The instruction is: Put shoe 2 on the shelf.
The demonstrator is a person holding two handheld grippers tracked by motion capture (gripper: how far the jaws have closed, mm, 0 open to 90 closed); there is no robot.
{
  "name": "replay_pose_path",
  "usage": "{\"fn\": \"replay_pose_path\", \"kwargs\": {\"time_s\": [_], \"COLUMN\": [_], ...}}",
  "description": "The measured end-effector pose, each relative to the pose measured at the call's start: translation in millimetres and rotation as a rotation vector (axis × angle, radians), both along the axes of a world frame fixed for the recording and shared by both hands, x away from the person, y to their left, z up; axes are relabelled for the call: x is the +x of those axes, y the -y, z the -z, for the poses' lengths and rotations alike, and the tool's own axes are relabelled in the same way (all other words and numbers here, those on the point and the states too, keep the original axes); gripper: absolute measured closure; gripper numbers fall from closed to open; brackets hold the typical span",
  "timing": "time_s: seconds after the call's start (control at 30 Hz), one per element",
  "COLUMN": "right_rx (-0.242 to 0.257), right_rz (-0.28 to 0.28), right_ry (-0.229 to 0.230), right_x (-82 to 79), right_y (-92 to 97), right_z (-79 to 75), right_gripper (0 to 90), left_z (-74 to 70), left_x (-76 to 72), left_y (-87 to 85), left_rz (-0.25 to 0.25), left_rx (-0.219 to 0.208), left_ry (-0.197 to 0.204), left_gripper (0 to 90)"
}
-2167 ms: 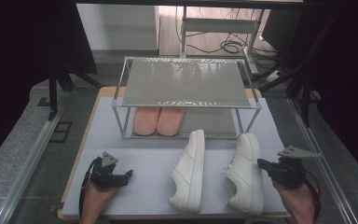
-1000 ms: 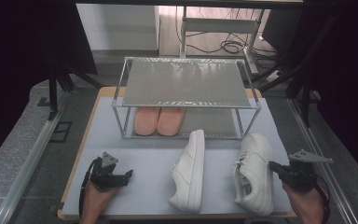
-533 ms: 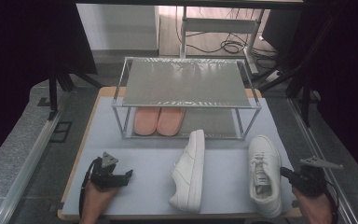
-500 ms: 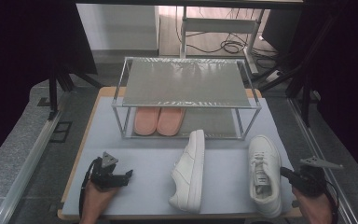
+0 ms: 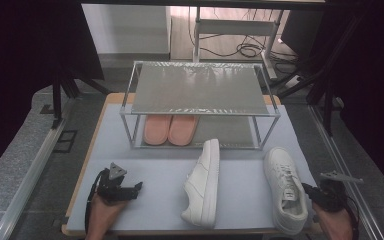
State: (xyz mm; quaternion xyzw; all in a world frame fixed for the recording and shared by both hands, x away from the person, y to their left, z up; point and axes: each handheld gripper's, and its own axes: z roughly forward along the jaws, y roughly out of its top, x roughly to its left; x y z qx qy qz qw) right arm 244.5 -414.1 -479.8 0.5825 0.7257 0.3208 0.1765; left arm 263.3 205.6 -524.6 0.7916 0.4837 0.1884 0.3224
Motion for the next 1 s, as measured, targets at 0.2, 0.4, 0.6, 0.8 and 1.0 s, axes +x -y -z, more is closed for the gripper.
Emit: {"fn": "replay_pose_path", "kwargs": {"time_s": [0.2, 0.4, 0.6, 0.8, 1.0], "right_rx": [0.028, 0.021, 0.009, 0.011, 0.021], "right_rz": [-0.010, -0.020, -0.034, -0.047, -0.056], "right_ry": [0.003, 0.025, 0.058, 0.094, 0.120], "right_x": [1.9, 0.6, -3.6, -8.0, -10.3], "right_y": [0.4, 1.0, -0.7, -4.1, -8.8], "right_z": [2.3, -4.8, -22.3, -39.0, -54.9], "right_gripper": [90.0, 90.0, 90.0, 90.0, 90.0], "left_z": [0.0, 0.0, -0.1, 0.0, -0.1], "left_x": [-0.2, -0.3, -0.5, -0.7, -0.9], "left_y": [0.2, 0.3, 0.5, 1.0, 1.1], "left_rz": [0.000, 0.001, 0.002, 0.000, 0.001], "left_rx": [0.001, 0.001, 0.004, 0.008, 0.011], "left_ry": [0.002, 0.003, 0.005, 0.007, 0.009], "left_gripper": [13.6, 13.8, 13.8, 13.2, 13.2]}}
